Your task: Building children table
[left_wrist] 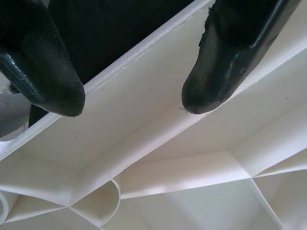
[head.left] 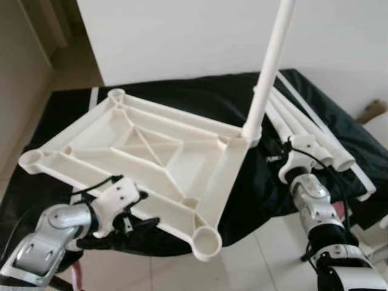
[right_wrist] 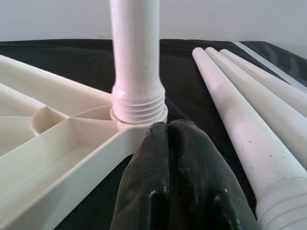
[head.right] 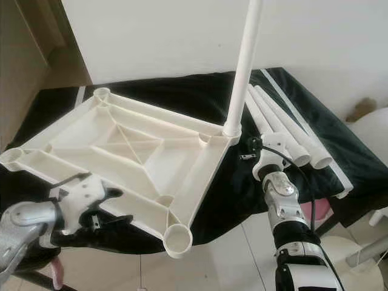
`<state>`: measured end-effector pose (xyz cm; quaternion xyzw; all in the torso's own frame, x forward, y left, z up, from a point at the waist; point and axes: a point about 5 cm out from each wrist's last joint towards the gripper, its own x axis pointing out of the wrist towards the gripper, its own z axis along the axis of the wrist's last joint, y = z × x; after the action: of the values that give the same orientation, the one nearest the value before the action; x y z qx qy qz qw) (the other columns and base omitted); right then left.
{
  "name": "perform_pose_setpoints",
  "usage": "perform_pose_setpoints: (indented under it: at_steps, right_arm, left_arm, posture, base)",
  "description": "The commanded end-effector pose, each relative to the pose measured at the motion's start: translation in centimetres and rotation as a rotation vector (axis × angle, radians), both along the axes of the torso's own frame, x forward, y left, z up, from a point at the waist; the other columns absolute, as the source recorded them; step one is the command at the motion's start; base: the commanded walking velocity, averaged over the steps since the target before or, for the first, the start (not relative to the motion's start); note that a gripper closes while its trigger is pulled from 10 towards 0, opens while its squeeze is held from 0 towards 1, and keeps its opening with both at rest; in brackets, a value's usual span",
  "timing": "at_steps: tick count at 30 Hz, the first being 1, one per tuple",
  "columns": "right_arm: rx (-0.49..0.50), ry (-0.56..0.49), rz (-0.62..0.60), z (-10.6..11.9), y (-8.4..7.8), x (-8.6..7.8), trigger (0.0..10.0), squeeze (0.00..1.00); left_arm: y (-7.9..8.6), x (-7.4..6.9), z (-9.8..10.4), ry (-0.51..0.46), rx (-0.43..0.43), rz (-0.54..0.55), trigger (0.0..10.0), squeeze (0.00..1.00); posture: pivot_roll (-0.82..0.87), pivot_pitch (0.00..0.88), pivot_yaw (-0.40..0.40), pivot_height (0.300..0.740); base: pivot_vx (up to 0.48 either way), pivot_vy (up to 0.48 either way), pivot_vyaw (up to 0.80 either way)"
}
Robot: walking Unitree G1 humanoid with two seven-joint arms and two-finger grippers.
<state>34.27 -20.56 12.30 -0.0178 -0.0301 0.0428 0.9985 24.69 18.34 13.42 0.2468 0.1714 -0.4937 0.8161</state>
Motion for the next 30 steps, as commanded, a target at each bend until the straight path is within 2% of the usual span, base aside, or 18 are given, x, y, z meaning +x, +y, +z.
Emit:
perform_pose_setpoints:
  at_steps: [1, 2, 3, 5, 6, 7, 9, 12, 17, 21, 22, 24, 27, 29, 30]
  right_arm:
    - [0.001, 0.008, 0.005, -0.1, 0.0, -0.1, 10.0, 0.0]
    - [0.001, 0.008, 0.005, -0.1, 0.0, -0.1, 10.0, 0.0]
    - [0.002, 0.008, 0.007, -0.1, 0.1, -0.2, 10.0, 0.0]
    - [0.003, 0.008, 0.007, -0.1, 0.1, -0.2, 10.0, 0.0]
    - [0.003, 0.009, 0.005, -0.2, 0.1, -0.2, 10.0, 0.0]
    - [0.004, 0.01, 0.004, -0.2, 0.1, -0.2, 10.0, 0.0]
    - [0.006, 0.011, 0.002, -0.3, 0.1, -0.2, 10.0, 0.0]
    - [0.009, 0.011, 0.0, -0.3, 0.1, -0.3, 10.0, 0.0]
    - [0.013, 0.012, 0.006, -0.4, 0.5, -0.3, 10.0, 0.0]
    - [0.013, 0.014, 0.007, -0.4, 0.5, -0.3, 10.0, 0.0]
    - [0.011, 0.015, 0.006, -0.5, 0.4, -0.3, 10.0, 0.0]
    - [0.009, 0.016, 0.006, -0.5, 0.4, -0.3, 10.0, 0.0]
    - [0.009, 0.016, 0.006, -0.5, 0.4, -0.3, 10.0, 0.0]
    - [0.01, 0.016, 0.006, -0.5, 0.4, -0.3, 10.0, 0.0]
    - [0.01, 0.016, 0.006, -0.5, 0.4, -0.3, 10.0, 0.0]
  left_arm:
    - [0.9, 0.4, -1.9, 0.026, 0.1, 0.137, 10.0, 0.0]
    - [0.9, 0.4, -1.9, 0.026, 0.1, 0.137, 10.0, 0.0]
    - [0.7, 0.1, -1.8, 0.023, 0.108, 0.086, 10.0, 0.0]
    - [0.6, 0.0, -1.4, 0.033, 0.074, 0.067, 10.0, 0.0]
    - [0.5, -0.1, -0.5, 0.047, -0.019, 0.046, 10.0, 0.0]
    - [0.4, -0.2, 0.2, 0.043, -0.071, 0.034, 10.0, 0.0]
    - [0.3, -0.2, 1.1, 0.036, -0.136, 0.017, 10.0, 0.0]
    - [0.3, -0.5, 1.7, 0.037, -0.176, -0.02, 10.0, 0.0]
    - [0.2, -0.5, 1.2, 0.037, -0.118, -0.033, 10.0, 0.0]
    - [0.3, -0.9, 0.2, 0.053, -0.032, -0.056, 10.0, 0.0]
    - [0.5, -1.2, -0.4, 0.079, 0.024, -0.069, 10.0, 0.0]
    - [0.8, -1.6, -1.0, 0.097, 0.077, -0.089, 10.0, 0.0]
    - [0.8, -1.8, -1.1, 0.1, 0.087, -0.096, 10.0, 0.0]
    - [0.2, -1.6, -0.4, 0.092, -0.003, -0.089, 10.0, 0.0]
    - [0.2, -1.6, -0.4, 0.092, -0.003, -0.089, 10.0, 0.0]
  posture:
    - [0.09, 0.0, 0.001, 0.74]
    - [0.09, 0.0, 0.001, 0.74]
    - [0.09, 0.0, 0.004, 0.74]
    - [0.09, 0.0, 0.006, 0.74]
    - [0.09, 0.0, 0.009, 0.74]
    - [0.09, 0.0, 0.009, 0.74]
    - [0.09, 0.0, 0.011, 0.74]
    - [0.09, 0.0, 0.014, 0.74]
    - [0.09, 0.0, 0.017, 0.74]
    - [0.09, 0.0, 0.016, 0.74]
    - [0.09, 0.0, 0.015, 0.74]
    - [0.09, 0.0, 0.015, 0.74]
    - [0.09, 0.0, 0.016, 0.74]
    - [0.09, 0.0, 0.013, 0.74]
    - [0.09, 0.0, 0.013, 0.74]
  base:
    - [0.0, 0.0, 0.0]
    - [0.0, 0.0, 0.0]
    - [0.0, 0.0, 0.0]
    - [0.0, 0.0, 0.0]
    - [0.0, 0.0, 0.0]
    - [0.0, 0.0, 0.0]
    - [0.0, 0.0, 0.0]
    - [0.0, 0.0, 0.0]
    - [0.0, 0.0, 0.0]
    - [0.0, 0.0, 0.0]
    - [0.0, 0.0, 0.0]
    - [0.0, 0.0, 0.0]
    - [0.0, 0.0, 0.0]
    - [0.0, 0.0, 0.0]
    - [0.0, 0.0, 0.0]
